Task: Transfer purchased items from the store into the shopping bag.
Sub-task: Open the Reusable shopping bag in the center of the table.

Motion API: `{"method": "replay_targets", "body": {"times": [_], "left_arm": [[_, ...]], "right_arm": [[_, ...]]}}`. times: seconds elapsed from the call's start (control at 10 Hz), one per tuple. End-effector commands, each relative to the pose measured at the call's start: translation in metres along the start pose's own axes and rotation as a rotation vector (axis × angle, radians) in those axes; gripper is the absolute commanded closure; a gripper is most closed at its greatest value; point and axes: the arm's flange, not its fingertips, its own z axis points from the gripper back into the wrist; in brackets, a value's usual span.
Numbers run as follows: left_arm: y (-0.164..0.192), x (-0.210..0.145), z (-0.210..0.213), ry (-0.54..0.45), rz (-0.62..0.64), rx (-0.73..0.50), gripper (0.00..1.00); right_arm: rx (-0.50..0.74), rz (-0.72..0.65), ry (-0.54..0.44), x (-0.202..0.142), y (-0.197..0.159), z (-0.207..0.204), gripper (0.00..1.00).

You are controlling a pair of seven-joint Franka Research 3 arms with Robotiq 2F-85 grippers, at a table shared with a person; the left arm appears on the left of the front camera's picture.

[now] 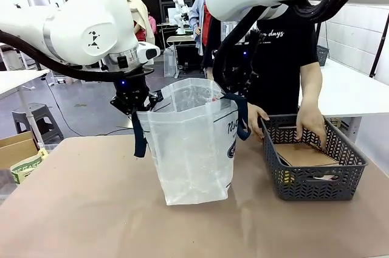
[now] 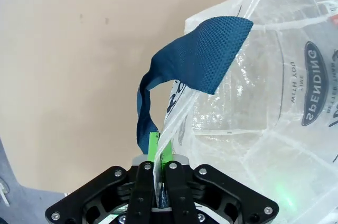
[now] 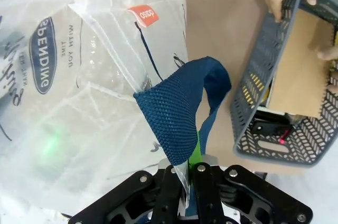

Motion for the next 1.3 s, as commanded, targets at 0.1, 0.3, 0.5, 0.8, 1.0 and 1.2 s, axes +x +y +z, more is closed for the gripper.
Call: {"method": "replay_targets", "body": {"times": [0.1, 0.3, 0.5, 0.8, 1.0, 1.2], "left_arm": [[-0.007, 0.008, 0.004, 0.006, 0.015, 0.026, 1.00], [-0.009, 0.011, 0.002, 0.015, 0.039, 0.021, 1.00], [-0.009, 0.011, 0.001, 0.032, 0.033, 0.051, 1.00], [-0.007, 0.009, -0.005, 0.033, 0.043, 0.090, 1.00], [-0.005, 0.007, -0.009, 0.046, 0.052, 0.088, 1.00], [-0.005, 0.007, -0.011, 0.051, 0.049, 0.085, 1.00]], "right_arm": [[0.019, 0.041, -0.044, -0.008, -0.008, -0.009, 1.00], [0.021, 0.055, -0.047, -0.007, -0.009, -0.016, 1.00], [0.002, 0.072, -0.070, -0.007, -0.010, -0.025, 1.00], [-0.015, 0.087, -0.074, -0.005, -0.014, -0.033, 1.00], [-0.015, 0.087, -0.068, -0.007, -0.016, -0.034, 1.00], [-0.005, 0.081, -0.066, -0.007, -0.018, -0.034, 1.00]]}}
